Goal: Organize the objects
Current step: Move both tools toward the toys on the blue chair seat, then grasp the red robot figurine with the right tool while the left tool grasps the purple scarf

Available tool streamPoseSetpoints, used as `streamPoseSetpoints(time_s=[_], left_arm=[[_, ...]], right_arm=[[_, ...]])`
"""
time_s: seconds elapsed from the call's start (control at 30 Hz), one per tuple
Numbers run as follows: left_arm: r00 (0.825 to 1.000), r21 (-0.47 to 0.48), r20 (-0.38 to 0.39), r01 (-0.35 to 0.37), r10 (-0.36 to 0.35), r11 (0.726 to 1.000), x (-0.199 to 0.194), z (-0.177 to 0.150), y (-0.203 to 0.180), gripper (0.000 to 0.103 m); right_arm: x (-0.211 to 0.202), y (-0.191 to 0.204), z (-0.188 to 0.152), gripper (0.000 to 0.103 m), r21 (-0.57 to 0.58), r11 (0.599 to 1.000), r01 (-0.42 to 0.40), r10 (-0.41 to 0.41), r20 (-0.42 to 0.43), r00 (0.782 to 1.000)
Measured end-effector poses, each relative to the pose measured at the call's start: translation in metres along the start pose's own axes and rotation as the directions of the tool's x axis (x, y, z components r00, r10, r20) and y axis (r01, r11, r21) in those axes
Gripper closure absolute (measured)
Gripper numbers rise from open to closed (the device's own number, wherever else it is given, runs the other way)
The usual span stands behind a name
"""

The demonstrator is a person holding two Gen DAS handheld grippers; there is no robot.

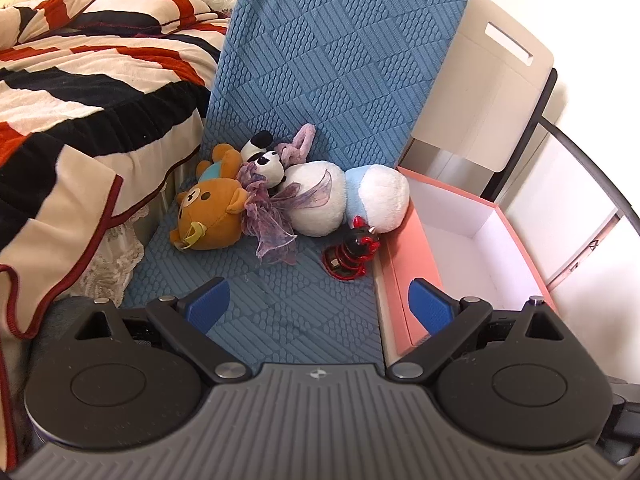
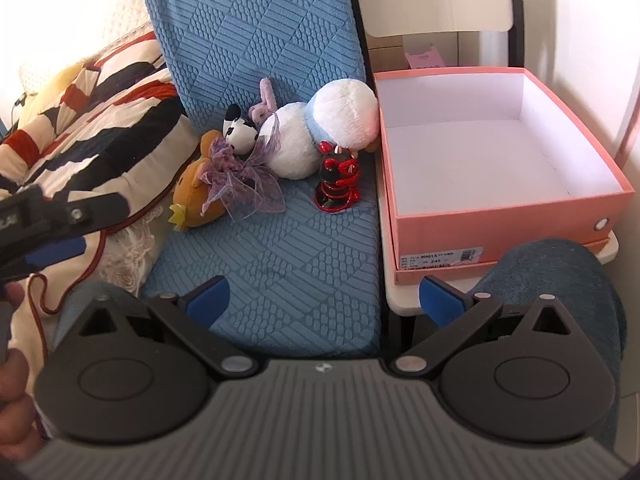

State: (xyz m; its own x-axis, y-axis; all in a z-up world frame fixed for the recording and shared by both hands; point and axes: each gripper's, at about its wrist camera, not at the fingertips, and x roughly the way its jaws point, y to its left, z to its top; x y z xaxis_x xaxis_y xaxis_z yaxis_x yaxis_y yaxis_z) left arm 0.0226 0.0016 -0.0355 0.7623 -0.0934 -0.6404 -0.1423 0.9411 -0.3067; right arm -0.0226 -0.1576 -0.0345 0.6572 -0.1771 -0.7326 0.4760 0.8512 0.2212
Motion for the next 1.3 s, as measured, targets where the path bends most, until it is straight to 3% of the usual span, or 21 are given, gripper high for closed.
streamPoseSetpoints(time_s=[0.5,0.67,0.83,1.0,1.1,1.3], left_arm=[[0.996,-0.035,0.089,-0.022,0.025,0.999,0.099,0.007,0.033,0.005],[0.991,-0.029,0.118,-0.059,0.062,0.998,0.132,0.009,0.043,0.005],[0.994,-0.042,0.093,-0.06,0.064,0.997,0.161,0.015,0.053,0.005],[0.995,-0.037,0.054,-0.076,0.078,0.996,0.189,0.025,0.057,0.005],[0.993,-0.006,0.078,-0.09,0.091,0.996,0.199,0.029,0.056,0.005],[1.0,-0.154,0.026,-0.008,0.012,0.988,0.224,0.038,0.081,0.007]], right_arm=[[0.053,0.001,0.013,0.004,-0.027,0.999,-0.044,0.046,0.067,0.997],[0.07,0.005,0.025,0.006,-0.096,0.995,-0.001,0.014,0.135,0.991],[0.085,0.013,0.04,0.006,-0.207,0.977,0.048,0.005,0.247,0.969],[0.107,0.022,0.051,0.005,-0.292,0.956,0.033,0.053,0.283,0.958],[0.123,0.025,0.055,0.005,-0.331,0.943,0.024,0.074,0.28,0.957],[0.151,0.029,0.061,0.006,-0.338,0.941,0.016,0.074,0.252,0.965]])
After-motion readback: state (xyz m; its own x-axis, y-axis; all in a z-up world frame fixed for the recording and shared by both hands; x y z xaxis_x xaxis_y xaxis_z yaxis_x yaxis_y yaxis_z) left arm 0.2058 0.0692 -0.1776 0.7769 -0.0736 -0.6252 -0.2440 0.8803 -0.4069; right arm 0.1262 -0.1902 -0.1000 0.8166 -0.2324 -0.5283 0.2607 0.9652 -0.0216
